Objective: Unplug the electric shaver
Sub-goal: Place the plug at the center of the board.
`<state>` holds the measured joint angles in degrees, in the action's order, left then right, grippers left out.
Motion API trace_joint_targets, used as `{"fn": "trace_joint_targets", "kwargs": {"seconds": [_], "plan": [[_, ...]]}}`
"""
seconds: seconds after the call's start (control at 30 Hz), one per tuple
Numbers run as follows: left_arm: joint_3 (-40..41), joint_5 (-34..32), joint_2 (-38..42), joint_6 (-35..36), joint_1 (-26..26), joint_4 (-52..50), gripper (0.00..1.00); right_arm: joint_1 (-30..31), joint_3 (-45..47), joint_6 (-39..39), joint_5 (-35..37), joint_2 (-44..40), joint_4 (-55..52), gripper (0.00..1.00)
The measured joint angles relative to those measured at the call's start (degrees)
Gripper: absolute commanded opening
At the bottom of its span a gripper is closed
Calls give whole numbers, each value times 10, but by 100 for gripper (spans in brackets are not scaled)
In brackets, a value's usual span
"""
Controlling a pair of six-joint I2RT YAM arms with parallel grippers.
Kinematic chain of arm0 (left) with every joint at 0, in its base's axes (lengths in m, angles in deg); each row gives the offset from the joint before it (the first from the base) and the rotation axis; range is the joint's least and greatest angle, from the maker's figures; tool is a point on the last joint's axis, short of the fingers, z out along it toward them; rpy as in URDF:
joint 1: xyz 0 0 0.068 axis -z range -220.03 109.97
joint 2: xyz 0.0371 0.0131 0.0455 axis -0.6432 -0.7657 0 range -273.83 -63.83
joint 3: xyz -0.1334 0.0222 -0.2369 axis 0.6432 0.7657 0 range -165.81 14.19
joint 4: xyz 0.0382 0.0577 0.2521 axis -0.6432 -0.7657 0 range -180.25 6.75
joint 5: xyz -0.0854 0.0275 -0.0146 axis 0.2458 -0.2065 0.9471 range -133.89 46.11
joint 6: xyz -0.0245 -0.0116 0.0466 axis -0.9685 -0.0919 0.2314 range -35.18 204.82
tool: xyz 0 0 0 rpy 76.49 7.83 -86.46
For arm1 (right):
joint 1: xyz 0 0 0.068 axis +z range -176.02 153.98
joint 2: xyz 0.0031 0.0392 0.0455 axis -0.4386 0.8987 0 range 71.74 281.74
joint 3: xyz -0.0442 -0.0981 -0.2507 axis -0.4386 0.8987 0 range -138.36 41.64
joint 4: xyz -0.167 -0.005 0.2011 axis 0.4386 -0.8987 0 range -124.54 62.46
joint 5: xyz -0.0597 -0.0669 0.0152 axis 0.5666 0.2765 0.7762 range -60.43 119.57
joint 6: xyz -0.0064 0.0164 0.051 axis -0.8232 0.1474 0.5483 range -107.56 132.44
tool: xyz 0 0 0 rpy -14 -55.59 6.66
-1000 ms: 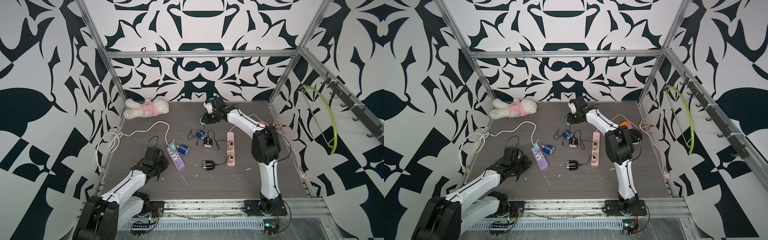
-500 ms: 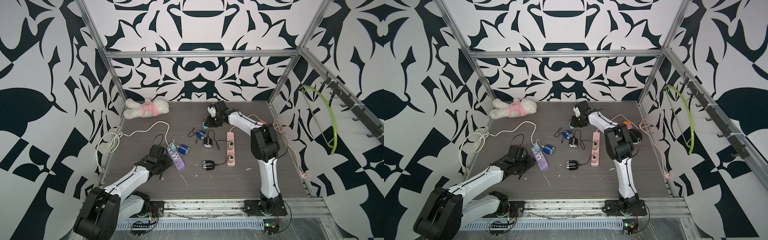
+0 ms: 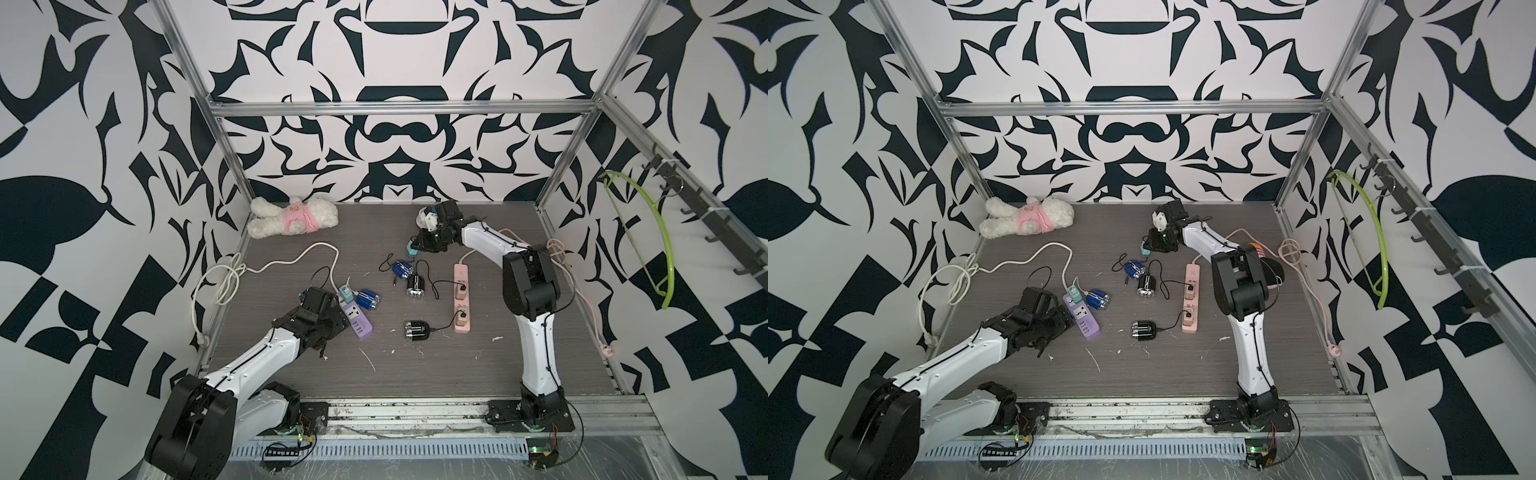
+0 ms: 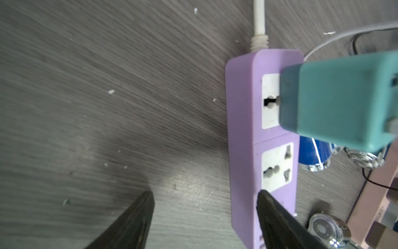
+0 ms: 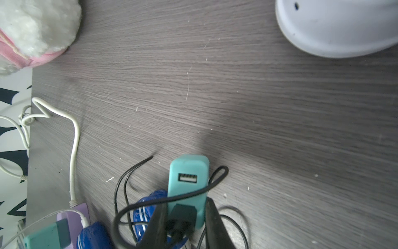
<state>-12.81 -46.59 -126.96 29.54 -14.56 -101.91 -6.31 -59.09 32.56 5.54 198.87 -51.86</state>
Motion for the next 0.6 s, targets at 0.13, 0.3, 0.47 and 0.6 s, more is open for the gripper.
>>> {"fn": "trace_joint_targets", "kwargs": {"seconds": [0.13,0.3,0.47,0.6], "plan": [[-16,-4,2,-4,7,-6,84,-5,0,1,-5,2,-2,31],[-33,-9,-5,-9,17,-5,84,-12,3,1,-3,20,-14,38],[-45,-12,-23,-14,26,-7,88,-20,5,-3,2,21,-21,49],[-68,-27,-43,-18,40,-20,90,-22,10,-10,12,20,-45,53]]}}
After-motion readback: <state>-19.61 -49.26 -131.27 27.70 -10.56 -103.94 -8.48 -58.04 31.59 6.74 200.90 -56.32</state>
